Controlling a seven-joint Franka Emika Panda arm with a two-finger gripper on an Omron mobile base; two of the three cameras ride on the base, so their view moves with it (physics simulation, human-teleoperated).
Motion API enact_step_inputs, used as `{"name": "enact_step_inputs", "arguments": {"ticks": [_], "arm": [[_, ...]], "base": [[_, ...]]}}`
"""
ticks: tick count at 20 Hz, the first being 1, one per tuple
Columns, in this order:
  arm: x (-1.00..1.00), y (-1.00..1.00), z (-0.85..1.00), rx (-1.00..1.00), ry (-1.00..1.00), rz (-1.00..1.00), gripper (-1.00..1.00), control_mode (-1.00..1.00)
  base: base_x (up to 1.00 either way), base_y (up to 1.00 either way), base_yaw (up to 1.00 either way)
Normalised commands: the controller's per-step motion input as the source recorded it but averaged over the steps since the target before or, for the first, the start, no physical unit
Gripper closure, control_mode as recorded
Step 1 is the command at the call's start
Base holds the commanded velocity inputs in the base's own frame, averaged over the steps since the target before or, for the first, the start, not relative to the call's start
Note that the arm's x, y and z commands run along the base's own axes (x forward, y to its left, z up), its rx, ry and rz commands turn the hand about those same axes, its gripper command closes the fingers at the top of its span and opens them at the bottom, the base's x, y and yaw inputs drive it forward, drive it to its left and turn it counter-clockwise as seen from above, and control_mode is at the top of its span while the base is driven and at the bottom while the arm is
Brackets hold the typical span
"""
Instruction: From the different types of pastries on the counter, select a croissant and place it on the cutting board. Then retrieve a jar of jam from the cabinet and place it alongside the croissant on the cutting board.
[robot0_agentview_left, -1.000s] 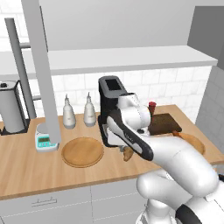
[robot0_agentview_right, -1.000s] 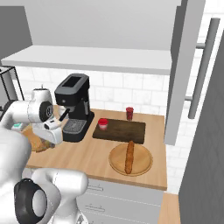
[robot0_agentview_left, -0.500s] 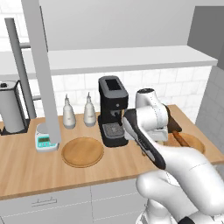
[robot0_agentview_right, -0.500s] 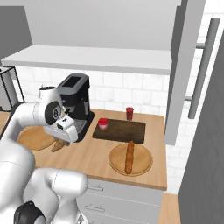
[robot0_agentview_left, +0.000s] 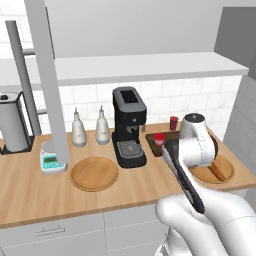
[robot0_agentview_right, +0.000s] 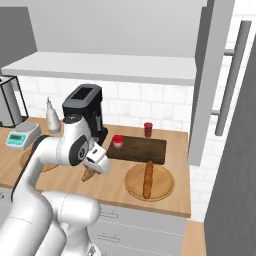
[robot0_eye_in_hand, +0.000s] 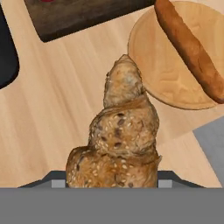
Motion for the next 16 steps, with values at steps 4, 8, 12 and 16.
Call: {"name": "enact_step_inputs", "arguments": {"ticks": [4, 8, 12, 16], "arm": [[0.65, -0.67, 0.41, 0.07, -0.02, 0.06, 1.00, -1.00], [0.79, -0.44, 0.34, 0.04, -0.07, 0.09, 1.00, -1.00], [0.70, -0.33, 0.37, 0.05, -0.04, 0.04, 1.00, -1.00], [0.59, -0.24, 0.32, 0.02, 0.12, 0.00, 1.00, -1.00]], "base": [[0.00, 0.00, 0.00], [0.00, 0.00, 0.00], [0.00, 0.00, 0.00], [0.00, 0.00, 0.00]]}}
